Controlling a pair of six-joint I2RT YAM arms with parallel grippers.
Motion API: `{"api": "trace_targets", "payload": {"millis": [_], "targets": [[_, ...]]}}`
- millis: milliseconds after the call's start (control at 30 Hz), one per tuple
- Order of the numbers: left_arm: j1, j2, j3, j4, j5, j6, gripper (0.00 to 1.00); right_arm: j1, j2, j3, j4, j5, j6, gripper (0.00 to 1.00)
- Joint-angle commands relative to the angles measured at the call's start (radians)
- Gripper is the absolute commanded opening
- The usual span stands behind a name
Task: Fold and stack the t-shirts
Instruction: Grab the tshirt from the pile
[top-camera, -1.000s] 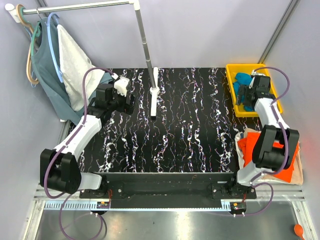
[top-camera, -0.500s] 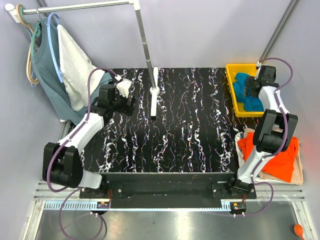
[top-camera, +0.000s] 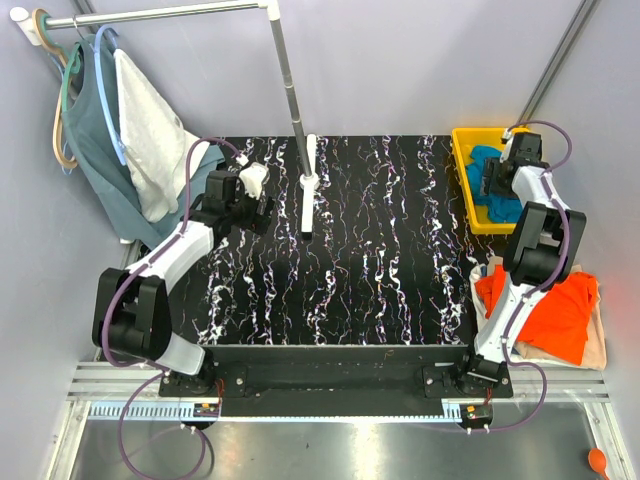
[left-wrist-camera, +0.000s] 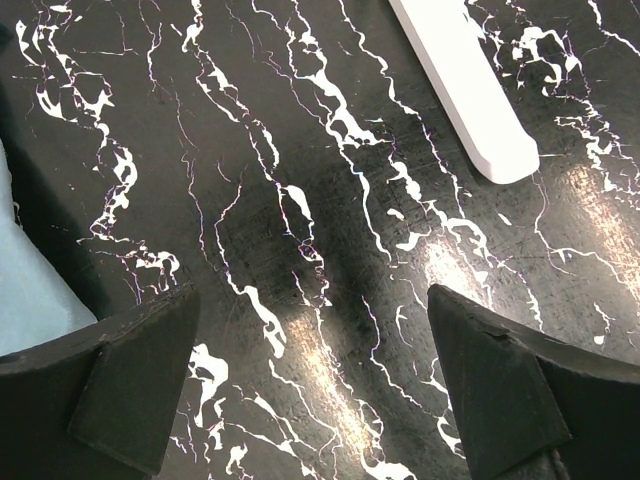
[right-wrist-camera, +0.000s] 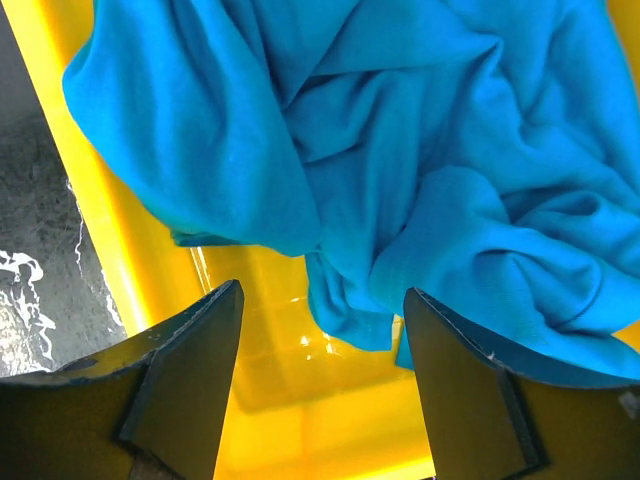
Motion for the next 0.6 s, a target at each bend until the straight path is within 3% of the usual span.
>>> {"api": "trace_targets", "payload": {"millis": [0, 567], "targets": [[-0.003, 0.011, 0.049, 0.051, -0.023, 0.015, 0.99, 0.003, 0.017, 0.057, -0.016, -0.040, 0.004, 0.73], [-0.006, 0.034, 0.058, 0.045, -0.051, 0.020, 0.99, 0.003, 0.132, 0.148, -0.018, -0.112, 0.022, 0.59]]}}
